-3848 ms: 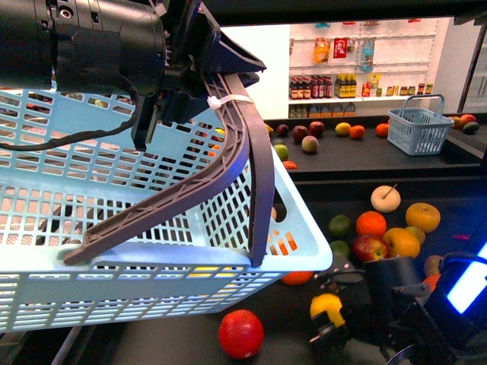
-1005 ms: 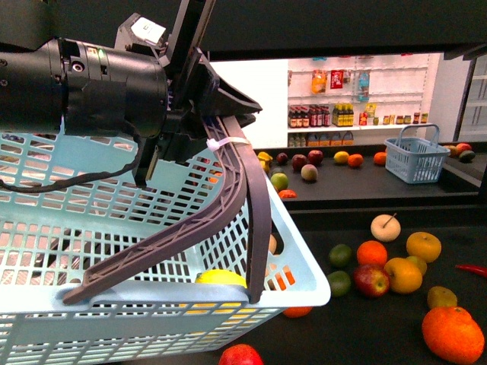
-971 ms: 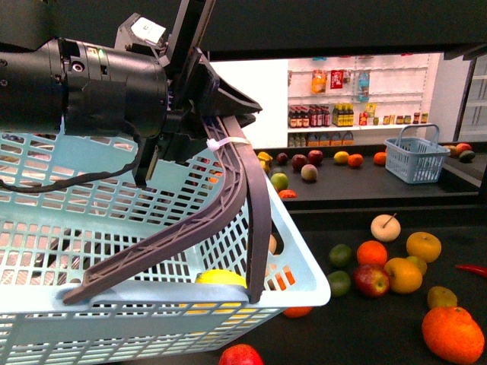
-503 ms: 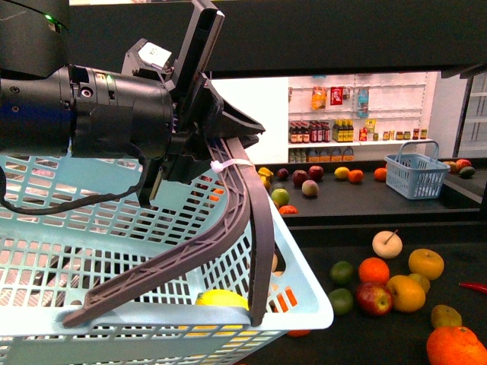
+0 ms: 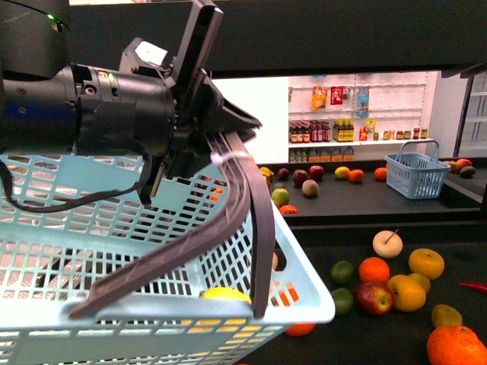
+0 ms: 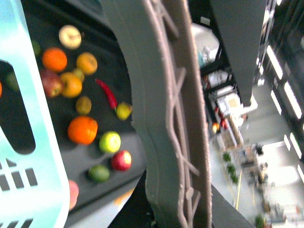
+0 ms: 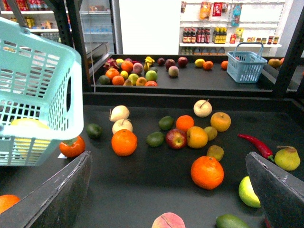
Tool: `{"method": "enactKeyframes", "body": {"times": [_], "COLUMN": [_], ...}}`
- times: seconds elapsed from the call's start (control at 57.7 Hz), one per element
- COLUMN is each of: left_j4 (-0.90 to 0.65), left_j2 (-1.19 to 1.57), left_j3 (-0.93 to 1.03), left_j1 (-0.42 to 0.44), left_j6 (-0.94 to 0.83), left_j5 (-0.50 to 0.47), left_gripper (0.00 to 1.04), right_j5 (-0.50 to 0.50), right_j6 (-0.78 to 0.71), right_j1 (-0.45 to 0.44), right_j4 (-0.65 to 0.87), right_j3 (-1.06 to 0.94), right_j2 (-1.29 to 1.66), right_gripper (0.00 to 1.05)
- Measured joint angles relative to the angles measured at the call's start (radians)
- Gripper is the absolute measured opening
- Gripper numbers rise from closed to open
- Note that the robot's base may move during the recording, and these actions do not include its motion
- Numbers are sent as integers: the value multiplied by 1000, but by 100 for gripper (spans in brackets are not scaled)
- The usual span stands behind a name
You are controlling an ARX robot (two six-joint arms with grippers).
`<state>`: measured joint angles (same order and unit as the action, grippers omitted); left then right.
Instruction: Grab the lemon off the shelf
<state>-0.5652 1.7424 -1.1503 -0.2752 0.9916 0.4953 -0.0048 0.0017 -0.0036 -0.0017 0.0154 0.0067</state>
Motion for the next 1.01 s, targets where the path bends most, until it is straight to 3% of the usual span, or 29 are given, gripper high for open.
{"method": "enactKeyframes", "body": {"times": [0.017,0.087,0.173,0.364,0.624,1.005], "left_j4": [-24,-125,-148,-195,-403,-573], "left_j2": [3,27,33,32,50,140], "left_j3": [0,-3,-3,2,10,30], "left_j1": [10,101,172,239,418,596], "left_j6": [14,208,256,280,441,477], "left_j5": [-10,-215,-286,-279,-286,-255], "left_gripper": [8,8,8,8,8,8], "right_j5": [0,3,8,1,3,2], "right_j6": [0,0,0,0,0,0], "right_j1": [0,0,0,0,0,0], "right_j4": [0,0,0,0,0,0], "right_j3": [0,0,0,0,0,0], "right_j2": [0,-2,-2,-2,-2,-2], "right_gripper": [97,97,97,97,97,97]}}
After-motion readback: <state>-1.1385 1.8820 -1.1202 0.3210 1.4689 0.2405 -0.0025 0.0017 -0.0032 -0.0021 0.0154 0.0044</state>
